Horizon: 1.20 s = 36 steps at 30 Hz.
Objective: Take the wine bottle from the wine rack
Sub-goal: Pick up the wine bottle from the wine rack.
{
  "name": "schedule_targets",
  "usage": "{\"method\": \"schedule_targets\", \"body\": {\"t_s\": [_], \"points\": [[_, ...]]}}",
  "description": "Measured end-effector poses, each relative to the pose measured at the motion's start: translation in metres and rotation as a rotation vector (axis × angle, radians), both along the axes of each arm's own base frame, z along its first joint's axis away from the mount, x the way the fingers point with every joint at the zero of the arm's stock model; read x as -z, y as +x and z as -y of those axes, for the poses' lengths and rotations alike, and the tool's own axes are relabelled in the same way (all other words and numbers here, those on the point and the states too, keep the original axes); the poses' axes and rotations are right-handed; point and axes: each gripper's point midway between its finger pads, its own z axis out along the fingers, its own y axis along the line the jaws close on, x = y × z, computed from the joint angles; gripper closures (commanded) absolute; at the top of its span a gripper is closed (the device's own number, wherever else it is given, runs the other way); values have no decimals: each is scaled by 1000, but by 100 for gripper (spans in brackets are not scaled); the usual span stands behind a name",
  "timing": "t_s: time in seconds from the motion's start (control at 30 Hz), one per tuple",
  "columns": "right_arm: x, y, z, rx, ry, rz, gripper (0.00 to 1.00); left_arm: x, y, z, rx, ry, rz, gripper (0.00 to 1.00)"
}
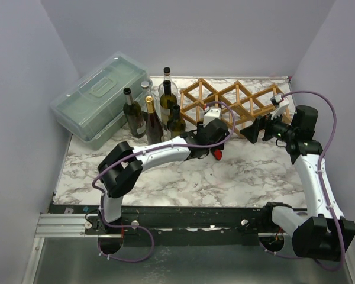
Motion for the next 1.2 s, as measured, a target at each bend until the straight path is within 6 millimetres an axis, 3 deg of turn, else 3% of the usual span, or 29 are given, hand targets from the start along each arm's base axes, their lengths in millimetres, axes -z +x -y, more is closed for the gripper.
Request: {"method": "schedule_targets", "body": {"t_s": [0.13,0.37,0.9,1.0,1.2], "points": [[1,0,0,0,0,-2,1,14,3,-1,1,37,-14,39],[1,0,0,0,1,-4,1,12,13,10,7,36,0,41],[2,1,0,0,1,-7,1,28,21,9,2,71,-6,41],[2,1,0,0,1,-7,1,32,22,9,1,79,-10,47],[2,1,0,0,1,-7,1,46,23,6,-5,112,-14,48]]}}
